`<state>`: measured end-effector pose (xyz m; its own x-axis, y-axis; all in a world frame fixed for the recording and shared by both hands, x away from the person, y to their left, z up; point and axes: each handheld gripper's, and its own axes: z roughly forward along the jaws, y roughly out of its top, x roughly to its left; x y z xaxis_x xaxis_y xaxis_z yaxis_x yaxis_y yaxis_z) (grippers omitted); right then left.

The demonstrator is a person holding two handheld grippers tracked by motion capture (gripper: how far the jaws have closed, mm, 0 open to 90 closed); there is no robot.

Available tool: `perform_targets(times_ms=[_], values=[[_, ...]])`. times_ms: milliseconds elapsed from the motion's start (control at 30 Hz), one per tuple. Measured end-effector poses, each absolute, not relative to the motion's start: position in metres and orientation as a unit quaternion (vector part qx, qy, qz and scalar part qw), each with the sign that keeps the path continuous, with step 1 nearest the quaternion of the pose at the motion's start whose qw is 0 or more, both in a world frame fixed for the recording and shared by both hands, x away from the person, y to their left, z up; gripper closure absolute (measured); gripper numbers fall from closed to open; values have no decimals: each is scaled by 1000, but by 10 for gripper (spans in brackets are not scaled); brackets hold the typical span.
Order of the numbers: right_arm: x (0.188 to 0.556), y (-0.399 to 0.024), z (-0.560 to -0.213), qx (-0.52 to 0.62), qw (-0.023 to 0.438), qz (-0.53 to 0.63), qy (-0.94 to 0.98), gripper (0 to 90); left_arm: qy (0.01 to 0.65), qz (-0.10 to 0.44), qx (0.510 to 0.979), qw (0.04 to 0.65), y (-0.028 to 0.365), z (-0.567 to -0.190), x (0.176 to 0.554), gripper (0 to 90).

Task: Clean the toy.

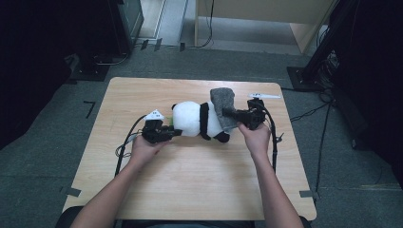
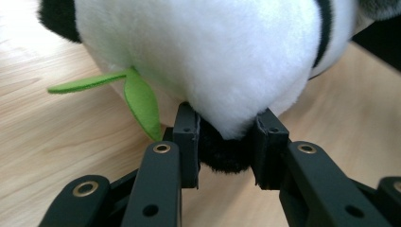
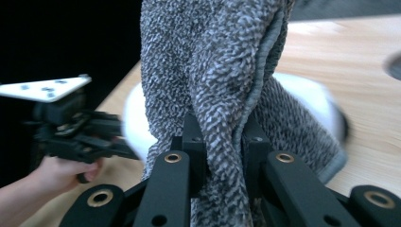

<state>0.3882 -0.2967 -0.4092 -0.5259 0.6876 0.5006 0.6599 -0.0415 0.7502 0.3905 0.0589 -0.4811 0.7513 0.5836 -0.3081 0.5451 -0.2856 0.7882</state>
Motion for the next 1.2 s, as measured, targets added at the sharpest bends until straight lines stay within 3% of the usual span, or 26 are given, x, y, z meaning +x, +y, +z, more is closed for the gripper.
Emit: perform_targets(times_ms=[267, 467, 633, 767, 1200], values=[[354, -249, -400, 426, -34, 561, 709, 783, 382, -2, 790, 480, 59, -459, 377, 687], [345, -204, -429, 401, -62, 531, 744, 782, 392, 6, 792, 468, 57, -464, 380, 685], [349, -190, -460, 392, -4, 497, 774, 776, 391, 19, 804, 448, 50, -472, 377, 680], [351, -193, -469, 383, 14, 481, 789, 775, 390, 13, 809, 439, 46, -479, 378, 681], [356, -218, -472, 413, 38, 457, 787, 775, 394, 16, 810, 435, 57, -479, 385, 687]])
